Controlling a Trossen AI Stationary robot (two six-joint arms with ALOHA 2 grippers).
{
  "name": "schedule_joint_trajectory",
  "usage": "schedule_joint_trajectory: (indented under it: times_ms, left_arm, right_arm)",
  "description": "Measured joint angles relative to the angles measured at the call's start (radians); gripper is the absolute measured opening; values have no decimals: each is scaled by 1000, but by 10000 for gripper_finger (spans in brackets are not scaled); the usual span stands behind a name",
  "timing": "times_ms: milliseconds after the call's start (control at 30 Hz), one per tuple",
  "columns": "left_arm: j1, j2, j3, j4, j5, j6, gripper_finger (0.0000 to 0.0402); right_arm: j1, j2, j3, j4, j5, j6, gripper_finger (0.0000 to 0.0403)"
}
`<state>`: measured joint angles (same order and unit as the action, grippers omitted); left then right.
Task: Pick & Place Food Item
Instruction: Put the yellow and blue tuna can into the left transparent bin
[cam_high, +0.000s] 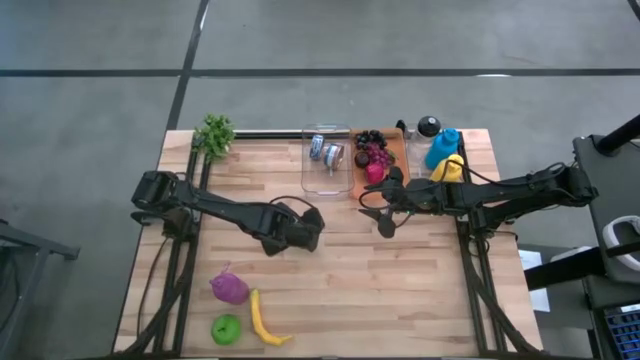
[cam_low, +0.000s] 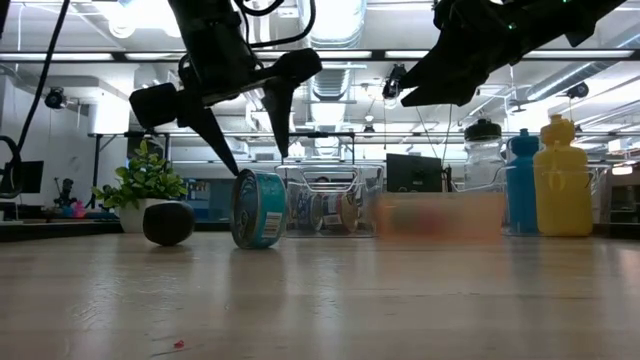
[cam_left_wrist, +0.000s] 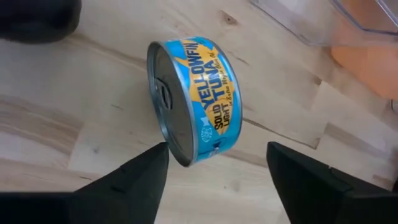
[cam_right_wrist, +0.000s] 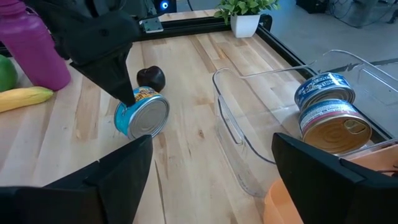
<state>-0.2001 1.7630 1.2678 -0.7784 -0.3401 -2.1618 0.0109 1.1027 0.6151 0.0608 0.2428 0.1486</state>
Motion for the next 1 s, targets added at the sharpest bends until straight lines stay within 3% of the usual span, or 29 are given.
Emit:
schedule_joint_trajectory:
  times_ms: [200, 1000]
  left_arm:
    - [0, 0, 0, 0, 0, -13, 288]
    - [6, 0, 3, 3, -5, 15, 256]
  right_arm:
    - [0, 0, 0, 0, 0, 0, 318]
    - [0, 0, 0, 0, 0, 0, 350]
